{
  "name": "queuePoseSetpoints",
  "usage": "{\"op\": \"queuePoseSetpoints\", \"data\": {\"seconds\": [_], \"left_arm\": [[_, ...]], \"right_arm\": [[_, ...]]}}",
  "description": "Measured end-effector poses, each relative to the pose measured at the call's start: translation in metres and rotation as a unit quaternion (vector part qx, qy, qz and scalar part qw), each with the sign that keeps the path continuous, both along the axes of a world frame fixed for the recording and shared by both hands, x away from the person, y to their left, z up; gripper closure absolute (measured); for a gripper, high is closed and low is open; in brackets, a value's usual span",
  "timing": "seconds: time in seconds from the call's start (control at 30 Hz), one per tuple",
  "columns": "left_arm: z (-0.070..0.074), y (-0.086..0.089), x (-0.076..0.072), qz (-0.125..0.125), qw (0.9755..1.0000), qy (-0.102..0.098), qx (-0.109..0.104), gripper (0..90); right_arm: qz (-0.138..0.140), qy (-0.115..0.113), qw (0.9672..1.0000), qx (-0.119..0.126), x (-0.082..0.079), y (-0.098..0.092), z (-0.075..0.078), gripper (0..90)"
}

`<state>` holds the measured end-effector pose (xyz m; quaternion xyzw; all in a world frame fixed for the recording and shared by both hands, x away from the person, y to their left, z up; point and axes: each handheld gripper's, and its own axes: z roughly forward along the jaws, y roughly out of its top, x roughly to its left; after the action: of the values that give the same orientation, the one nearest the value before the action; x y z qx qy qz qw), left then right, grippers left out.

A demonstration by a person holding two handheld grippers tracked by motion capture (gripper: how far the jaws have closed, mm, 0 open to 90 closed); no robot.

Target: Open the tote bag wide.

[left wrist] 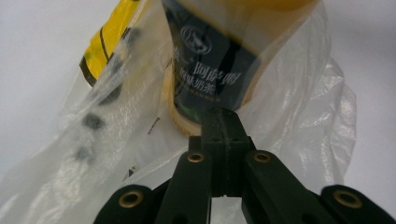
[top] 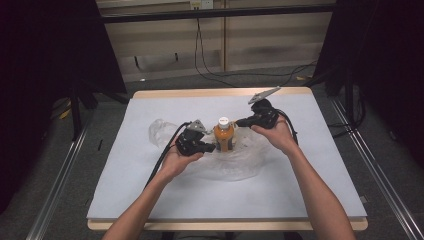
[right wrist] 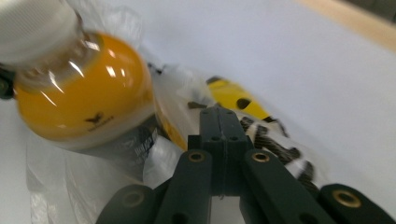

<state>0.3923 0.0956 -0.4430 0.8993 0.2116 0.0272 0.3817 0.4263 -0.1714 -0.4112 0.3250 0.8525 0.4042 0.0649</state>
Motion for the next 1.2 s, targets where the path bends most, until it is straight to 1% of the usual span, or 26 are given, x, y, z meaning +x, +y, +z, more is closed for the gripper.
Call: {"op": "queuePoseSetpoints", "data": {"seconds": [0.03,0.07,0.1,0.13,0.17,0.2,0.27,0.3,0.33,0.37,0.4,0.47,0.5,0.53,0.57,0.6,0.7,0.73,0.77,0.9,0.93,0.97,1.03,1.07,1.13,1.2], "left_arm": [[-0.004,-0.001,0.001,0.0,1.0,0.001,0.004,90.0],[-0.006,-0.003,0.001,0.0,1.0,0.005,0.006,90.0],[-0.007,-0.004,0.001,0.001,0.9998,0.002,0.02,90.0],[-0.008,-0.005,0.002,0.002,0.9997,0.002,0.025,90.0],[-0.009,-0.004,0.004,0.002,0.9997,0.001,0.024,90.0],[-0.01,-0.003,0.004,0.007,0.9998,0.002,0.016,90.0],[-0.013,-0.001,0.007,0.018,0.9997,0.009,0.011,90.0],[-0.015,0.0,0.01,0.014,0.9996,0.013,0.018,90.0],[-0.017,0.0,0.011,0.016,0.9996,0.014,0.017,90.0],[-0.019,0.0,0.013,0.018,0.9994,0.018,0.026,90.0],[-0.021,0.0,0.015,0.02,0.9993,0.019,0.025,90.0],[-0.022,-0.001,0.016,0.028,0.999,0.013,0.031,90.0],[-0.023,-0.001,0.017,0.032,0.9989,0.009,0.032,90.0],[-0.024,0.0,0.018,0.037,0.999,0.005,0.024,90.0],[-0.024,0.001,0.02,0.04,0.999,0.012,0.017,90.0],[-0.023,0.001,0.021,0.035,0.9991,0.014,0.016,90.0],[-0.023,0.002,0.023,0.036,0.9989,0.016,0.026,90.0],[-0.024,0.002,0.023,0.035,0.9988,0.019,0.027,90.0],[-0.025,0.002,0.023,0.036,0.9989,0.019,0.022,90.0],[-0.029,0.0,0.022,0.037,0.9988,0.022,0.025,90.0],[-0.029,-0.001,0.021,0.038,0.9987,0.025,0.024,90.0],[-0.029,-0.001,0.021,0.036,0.9986,0.023,0.031,90.0],[-0.03,-0.002,0.022,0.033,0.9986,0.029,0.03,90.0],[-0.031,-0.003,0.022,0.033,0.9985,0.03,0.033,90.0],[-0.031,-0.003,0.022,0.026,0.9985,0.034,0.035,90.0],[-0.031,-0.004,0.019,0.013,0.9988,0.03,0.038,90.0]], "right_arm": [[0.011,0.015,0.9998,-0.002,0.002,0.003,-0.005,90.0],[0.019,0.028,0.9993,-0.015,0.003,0.006,-0.01,90.0],[0.025,0.033,0.999,-0.017,0.004,0.008,-0.014,90.0],[0.032,0.043,0.9984,-0.021,0.004,0.01,-0.018,90.0],[0.037,0.049,0.9978,-0.025,0.004,0.012,-0.021,90.0],[0.039,0.052,0.9973,-0.033,0.004,0.014,-0.022,90.0],[0.044,0.055,0.9967,-0.041,0.003,0.017,-0.024,90.0],[0.047,0.06,0.9963,-0.041,0.003,0.018,-0.024,90.0],[0.053,0.066,0.9955,-0.044,0.003,0.019,-0.025,90.0],[0.053,0.072,0.9947,-0.051,0.004,0.02,-0.026,90.0],[0.056,0.077,0.9935,-0.062,0.005,0.022,-0.028,90.0],[0.057,0.085,0.9926,-0.067,0.006,0.023,-0.031,90.0],[0.06,0.084,0.9923,-0.068,0.007,0.024,-0.033,90.0],[0.061,0.084,0.9921,-0.071,0.007,0.024,-0.033,90.0],[0.06,0.083,0.9921,-0.073,0.006,0.024,-0.033,90.0],[0.058,0.08,0.9924,-0.073,0.006,0.024,-0.032,90.0],[0.053,0.071,0.9944,-0.058,0.003,0.018,-0.024,90.0],[0.053,0.061,0.9957,-0.046,0.001,0.015,-0.02,90.0],[0.055,0.055,0.9961,-0.04,-0.001,0.013,-0.016,90.0],[0.066,0.041,0.9965,-0.028,-0.011,0.014,-0.003,90.0],[0.071,0.041,0.9961,-0.033,-0.014,0.015,-0.002,90.0],[0.074,0.045,0.9955,-0.037,-0.016,0.015,-0.002,90.0],[0.079,0.054,0.9944,-0.044,-0.019,0.013,-0.006,90.0],[0.081,0.065,0.9932,-0.054,-0.02,0.012,-0.01,90.0],[0.088,0.075,0.9911,-0.066,-0.018,0.012,-0.018,90.0],[0.091,0.088,0.9893,-0.072,-0.014,0.015,-0.025,90.0]]}}
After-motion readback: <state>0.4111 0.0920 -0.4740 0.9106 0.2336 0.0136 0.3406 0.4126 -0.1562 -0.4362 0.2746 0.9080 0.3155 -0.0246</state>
